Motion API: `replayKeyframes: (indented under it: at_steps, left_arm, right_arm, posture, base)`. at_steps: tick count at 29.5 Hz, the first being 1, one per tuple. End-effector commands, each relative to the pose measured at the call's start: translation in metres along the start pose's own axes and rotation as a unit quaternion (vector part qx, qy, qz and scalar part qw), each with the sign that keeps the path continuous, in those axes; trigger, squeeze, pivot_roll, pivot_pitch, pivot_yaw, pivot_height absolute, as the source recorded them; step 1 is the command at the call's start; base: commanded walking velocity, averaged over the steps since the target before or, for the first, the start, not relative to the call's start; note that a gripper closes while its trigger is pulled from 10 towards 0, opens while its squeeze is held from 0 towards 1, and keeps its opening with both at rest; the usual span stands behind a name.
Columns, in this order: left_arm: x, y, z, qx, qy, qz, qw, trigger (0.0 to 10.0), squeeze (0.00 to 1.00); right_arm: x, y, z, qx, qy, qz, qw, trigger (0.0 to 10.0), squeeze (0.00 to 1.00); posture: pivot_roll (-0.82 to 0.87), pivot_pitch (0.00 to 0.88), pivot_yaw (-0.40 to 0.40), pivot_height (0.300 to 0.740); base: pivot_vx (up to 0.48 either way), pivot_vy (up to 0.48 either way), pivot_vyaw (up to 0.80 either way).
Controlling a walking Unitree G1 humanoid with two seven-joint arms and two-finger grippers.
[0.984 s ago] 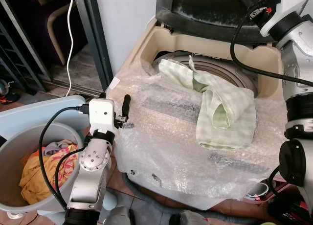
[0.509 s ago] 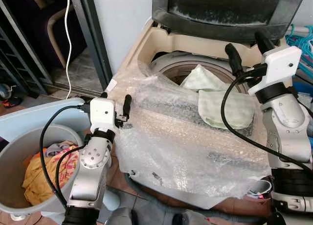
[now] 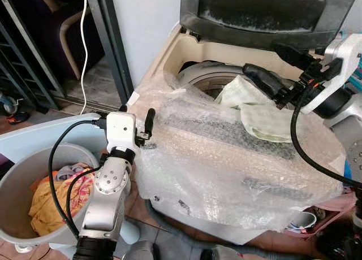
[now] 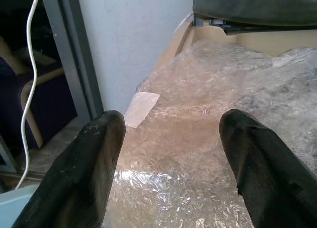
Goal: Clothes washing
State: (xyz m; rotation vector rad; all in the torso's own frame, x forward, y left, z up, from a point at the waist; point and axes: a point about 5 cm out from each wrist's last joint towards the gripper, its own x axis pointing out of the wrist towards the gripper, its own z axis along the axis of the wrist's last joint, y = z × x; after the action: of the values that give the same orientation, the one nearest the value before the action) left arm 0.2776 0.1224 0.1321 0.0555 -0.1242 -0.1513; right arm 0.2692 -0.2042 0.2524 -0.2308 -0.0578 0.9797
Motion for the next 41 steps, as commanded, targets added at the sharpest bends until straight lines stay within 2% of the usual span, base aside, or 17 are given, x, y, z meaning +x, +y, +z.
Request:
replayKeyframes:
  at_steps: [1,6,7,12,14,15,17,18,19,20,22,23,29,33,35,36,41]
  left_arm:
    - [0.0,0.002,0.0,0.003,0.0,-0.003,1.0,10.0,0.0]
    - [-0.001,0.002,0.001,0.003,0.0,-0.004,1.0,10.0,0.0]
    - [-0.001,0.002,0.001,0.002,0.0,-0.004,1.0,10.0,0.0]
    - [-0.002,0.002,0.001,0.004,0.0,-0.004,1.0,10.0,0.0]
    - [-0.002,0.003,0.001,0.006,0.0,-0.002,1.0,10.0,0.0]
    - [-0.002,0.004,0.001,0.008,0.0,-0.001,1.0,10.0,0.0]
    - [-0.002,0.004,0.001,0.009,0.0,0.0,1.0,10.0,0.0]
    - [-0.002,0.004,0.001,0.009,0.001,0.001,1.0,10.0,0.0]
    - [-0.002,0.004,0.001,0.008,0.001,0.001,1.0,10.0,0.0]
    - [-0.003,0.004,0.001,0.008,0.001,0.001,1.0,10.0,0.0]
    - [-0.003,0.005,0.0,0.007,0.001,0.001,1.0,10.0,0.0]
    - [-0.003,0.003,0.001,0.006,0.001,0.0,1.0,10.0,0.0]
    - [-0.003,0.003,0.001,0.005,0.001,-0.001,1.0,10.0,0.0]
    - [-0.004,0.003,0.0,0.004,0.003,-0.001,1.0,10.0,0.0]
    - [-0.004,0.002,0.0,0.004,0.002,-0.001,1.0,10.0,0.0]
    - [-0.005,0.002,0.0,0.003,0.003,-0.002,1.0,10.0,0.0]
    - [-0.006,0.002,-0.001,0.002,0.006,-0.006,1.0,10.0,0.0]
  right_arm:
    - [0.003,0.009,-0.011,0.009,0.038,0.049,0.998,10.0,0.98]
    - [-0.005,0.009,-0.042,0.014,0.121,0.054,0.991,10.0,0.86]
    - [-0.005,0.008,-0.046,0.005,0.131,0.045,0.99,10.0,0.7]
    - [-0.007,-0.007,-0.062,-0.058,0.185,-0.011,0.981,10.0,0.67]
    - [-0.007,-0.024,-0.062,-0.098,0.195,-0.074,0.973,10.0,0.66]
    - [-0.005,-0.035,-0.055,-0.131,0.179,-0.119,0.968,10.0,0.56]
    - [-0.004,-0.044,-0.049,-0.145,0.165,-0.156,0.963,10.0,0.52]
    - [-0.002,-0.051,-0.037,-0.17,0.133,-0.188,0.958,10.0,0.3]
    - [-0.001,-0.056,-0.029,-0.185,0.112,-0.208,0.954,10.0,0.3]
    - [-0.001,-0.062,-0.018,-0.194,0.088,-0.236,0.948,10.0,0.11]
    - [0.0,-0.065,-0.012,-0.201,0.072,-0.254,0.943,10.0,0.11]
    - [0.004,-0.067,0.003,-0.205,0.021,-0.266,0.942,10.0,0.06]
    - [0.015,-0.052,0.005,-0.177,-0.007,-0.205,0.963,10.0,0.03]
    - [0.019,-0.016,-0.015,-0.046,-0.003,-0.043,0.998,10.0,0.03]
    - [0.017,-0.006,-0.019,0.012,-0.019,-0.007,1.0,10.0,0.09]
    - [0.015,-0.005,-0.021,0.043,-0.025,0.003,0.999,10.0,1.0]
    - [0.016,-0.001,-0.028,0.054,-0.027,-0.013,0.998,10.0,1.0]
  posture:
    - [-0.08,0.053,0.036,0.74]
    - [-0.07,0.055,0.036,0.74]
    - [-0.07,0.057,0.036,0.74]
    - [-0.07,0.059,0.036,0.74]
    - [-0.07,0.062,0.035,0.74]
    - [-0.07,0.062,0.035,0.74]
    - [-0.07,0.064,0.035,0.74]
    - [-0.07,0.065,0.034,0.74]
    - [-0.07,0.065,0.034,0.74]
    - [-0.07,0.066,0.035,0.74]
    - [-0.07,0.066,0.035,0.74]
    - [-0.07,0.069,0.035,0.74]
    - [-0.07,0.07,0.034,0.74]
    - [-0.07,0.072,0.031,0.74]
    - [-0.07,0.072,0.03,0.74]
    - [-0.07,0.074,0.03,0.74]
    - [-0.07,0.075,0.034,0.74]
  base:
    - [0.0,0.0,0.0]
    - [0.0,0.0,0.0]
    - [0.0,0.0,0.0]
    - [0.0,0.0,0.0]
    - [0.0,0.0,0.0]
    - [0.0,0.0,0.0]
    - [0.0,0.0,0.0]
    - [0.0,0.0,0.0]
    - [0.0,0.0,0.0]
    - [0.0,0.0,0.0]
    - [0.0,0.0,0.0]
    - [0.0,0.0,0.0]
    - [0.0,0.0,0.0]
    - [0.0,0.0,0.0]
    - [0.0,0.0,0.0]
    - [0.0,0.0,0.0]
    - [0.0,0.0,0.0]
